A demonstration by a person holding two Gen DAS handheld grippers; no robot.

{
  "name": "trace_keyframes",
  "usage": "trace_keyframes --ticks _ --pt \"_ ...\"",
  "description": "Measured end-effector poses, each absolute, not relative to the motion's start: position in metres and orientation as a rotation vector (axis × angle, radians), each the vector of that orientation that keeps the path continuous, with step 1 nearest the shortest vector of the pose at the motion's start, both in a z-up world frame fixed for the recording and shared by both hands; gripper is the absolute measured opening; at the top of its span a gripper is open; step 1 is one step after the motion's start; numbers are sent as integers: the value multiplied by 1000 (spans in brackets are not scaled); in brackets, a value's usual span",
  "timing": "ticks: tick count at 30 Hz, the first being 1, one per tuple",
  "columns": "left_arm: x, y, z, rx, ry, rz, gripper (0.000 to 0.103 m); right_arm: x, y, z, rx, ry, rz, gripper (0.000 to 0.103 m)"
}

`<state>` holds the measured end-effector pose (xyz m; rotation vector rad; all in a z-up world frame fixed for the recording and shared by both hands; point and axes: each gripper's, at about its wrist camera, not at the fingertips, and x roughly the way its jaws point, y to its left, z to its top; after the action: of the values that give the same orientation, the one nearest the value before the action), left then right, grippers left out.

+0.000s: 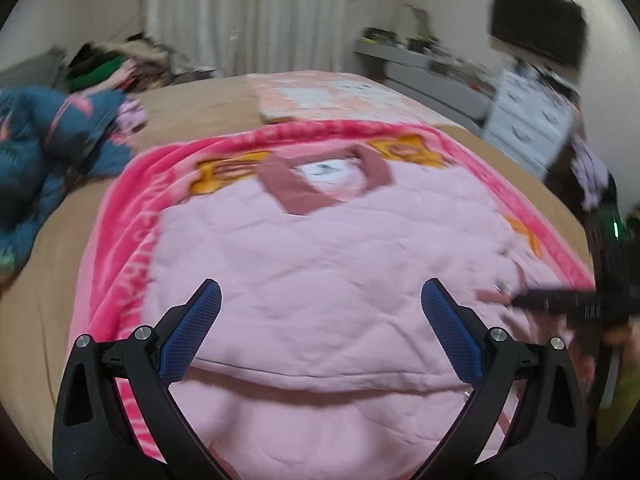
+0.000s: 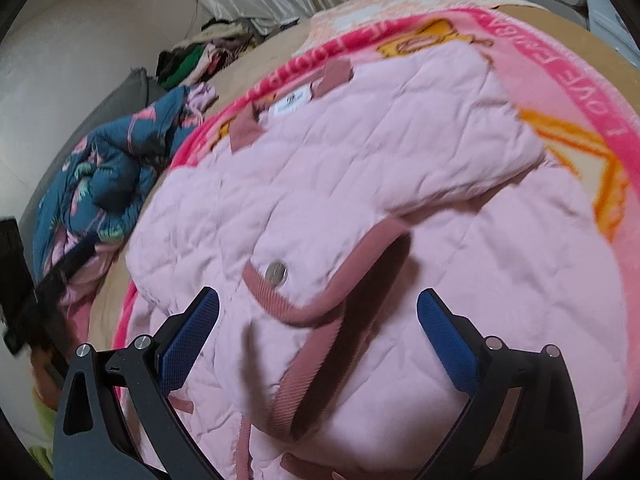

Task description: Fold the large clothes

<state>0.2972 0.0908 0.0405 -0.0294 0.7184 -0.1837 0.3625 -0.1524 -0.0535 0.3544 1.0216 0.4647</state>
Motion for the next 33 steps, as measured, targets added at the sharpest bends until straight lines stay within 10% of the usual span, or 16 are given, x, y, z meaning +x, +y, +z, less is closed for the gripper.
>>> trace_keyframes --ticks 15,22,33 --pt "316 183 24 -261 744 22 94 363 -134 -73 331 983 472 97" --pt "323 193 13 -313 750 47 94 362 -121 -59 278 920 564 26" --pt "329 178 15 -284 711 0 94 367 -116 57 -84 491 520 14"
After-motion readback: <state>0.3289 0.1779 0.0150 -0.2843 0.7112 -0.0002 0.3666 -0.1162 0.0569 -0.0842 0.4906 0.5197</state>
